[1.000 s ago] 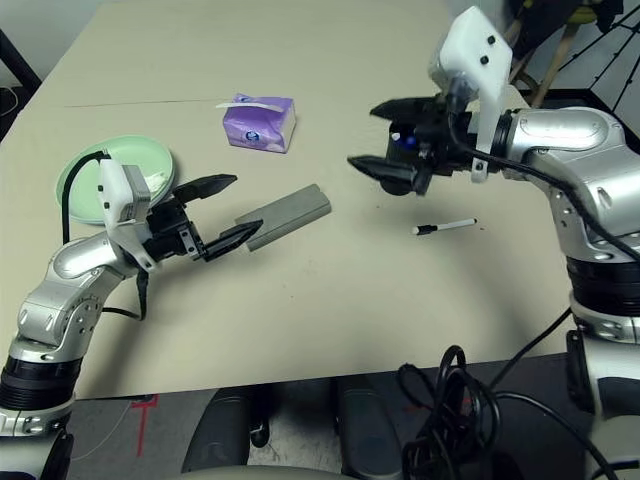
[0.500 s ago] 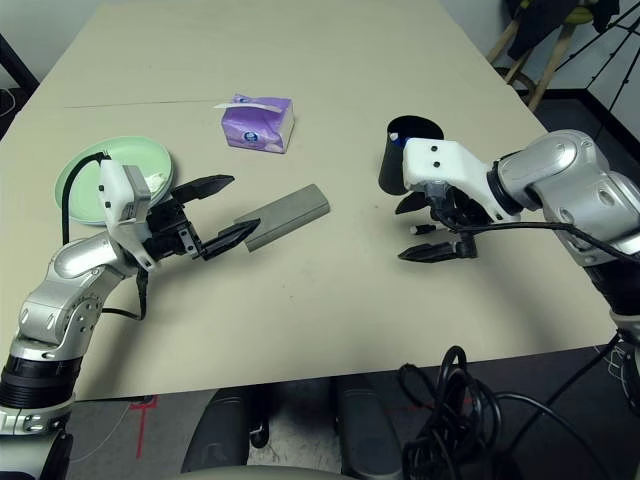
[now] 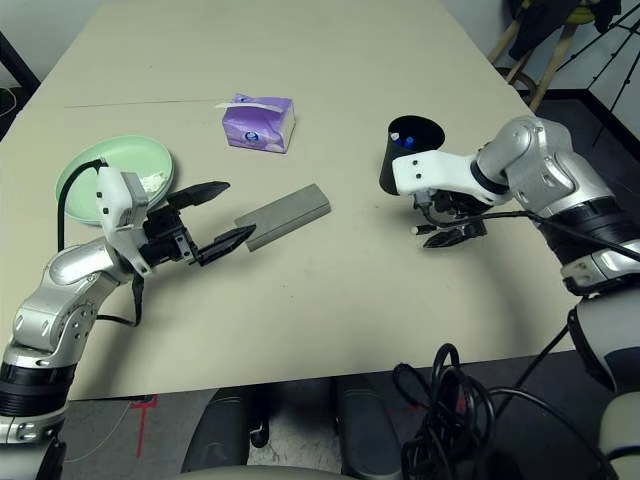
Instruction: Organize and tidy the items on the table.
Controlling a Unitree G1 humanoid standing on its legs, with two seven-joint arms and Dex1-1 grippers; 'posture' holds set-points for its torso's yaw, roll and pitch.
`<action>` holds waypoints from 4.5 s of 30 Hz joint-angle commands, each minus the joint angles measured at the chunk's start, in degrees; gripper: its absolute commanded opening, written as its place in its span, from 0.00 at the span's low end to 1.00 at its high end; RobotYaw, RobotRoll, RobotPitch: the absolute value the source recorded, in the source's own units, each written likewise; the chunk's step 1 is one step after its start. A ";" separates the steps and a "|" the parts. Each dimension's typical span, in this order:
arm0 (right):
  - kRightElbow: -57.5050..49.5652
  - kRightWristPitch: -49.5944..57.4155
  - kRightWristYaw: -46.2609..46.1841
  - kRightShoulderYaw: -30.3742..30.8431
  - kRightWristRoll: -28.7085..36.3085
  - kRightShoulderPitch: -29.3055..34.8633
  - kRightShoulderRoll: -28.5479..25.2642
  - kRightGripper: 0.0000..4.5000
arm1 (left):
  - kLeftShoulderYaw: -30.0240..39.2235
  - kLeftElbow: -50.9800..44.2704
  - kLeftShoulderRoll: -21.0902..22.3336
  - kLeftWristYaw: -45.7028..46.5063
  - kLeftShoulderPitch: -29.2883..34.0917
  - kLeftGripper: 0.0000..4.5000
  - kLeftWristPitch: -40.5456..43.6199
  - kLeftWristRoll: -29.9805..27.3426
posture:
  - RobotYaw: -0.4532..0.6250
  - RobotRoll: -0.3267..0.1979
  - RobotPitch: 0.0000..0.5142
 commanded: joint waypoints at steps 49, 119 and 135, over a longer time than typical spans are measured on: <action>15.07 -20.58 1.09 2.32 -14.62 -2.64 4.77 1.00 | 2.17 -8.67 2.14 3.53 4.37 1.00 6.32 -2.08 | 0.52 0.62 0.39; -22.15 20.88 2.45 -12.09 2.73 10.41 6.11 0.07 | -0.32 -3.81 0.62 1.51 0.69 1.00 3.93 -0.98 | 0.46 0.62 0.34; -26.39 24.99 -26.72 -34.49 25.52 6.75 22.06 0.07 | -0.60 -2.60 0.53 0.50 0.27 1.00 2.77 -0.32 | 0.45 0.62 0.31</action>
